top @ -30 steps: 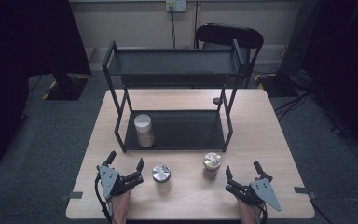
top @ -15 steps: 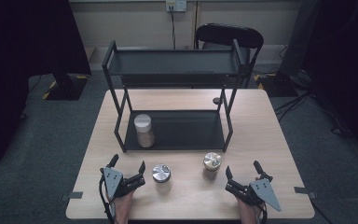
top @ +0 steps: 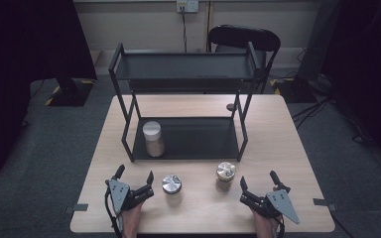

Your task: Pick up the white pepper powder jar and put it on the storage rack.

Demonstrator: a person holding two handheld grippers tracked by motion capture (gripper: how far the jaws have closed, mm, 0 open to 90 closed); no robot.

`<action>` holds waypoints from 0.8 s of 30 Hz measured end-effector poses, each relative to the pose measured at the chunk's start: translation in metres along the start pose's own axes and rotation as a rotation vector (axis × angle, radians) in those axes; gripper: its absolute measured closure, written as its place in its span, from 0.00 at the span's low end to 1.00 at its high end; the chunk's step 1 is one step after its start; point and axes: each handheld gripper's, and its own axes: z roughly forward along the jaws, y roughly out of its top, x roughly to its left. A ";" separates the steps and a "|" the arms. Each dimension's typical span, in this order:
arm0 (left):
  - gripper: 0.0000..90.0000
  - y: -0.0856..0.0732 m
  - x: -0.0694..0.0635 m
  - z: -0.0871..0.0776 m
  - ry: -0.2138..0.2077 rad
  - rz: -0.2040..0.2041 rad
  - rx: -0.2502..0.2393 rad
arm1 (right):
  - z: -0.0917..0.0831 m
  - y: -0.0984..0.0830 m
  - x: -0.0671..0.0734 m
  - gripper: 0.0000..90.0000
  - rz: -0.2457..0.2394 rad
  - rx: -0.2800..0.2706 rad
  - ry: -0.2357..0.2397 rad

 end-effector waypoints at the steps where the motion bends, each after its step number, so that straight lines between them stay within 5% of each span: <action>1: 0.00 0.000 -0.001 0.000 0.006 -0.005 0.000 | 0.000 0.000 0.000 0.00 0.000 0.001 0.003; 24: 0.00 0.001 -0.001 0.001 0.001 0.007 0.007 | -0.011 0.024 0.009 0.00 0.034 -0.003 0.033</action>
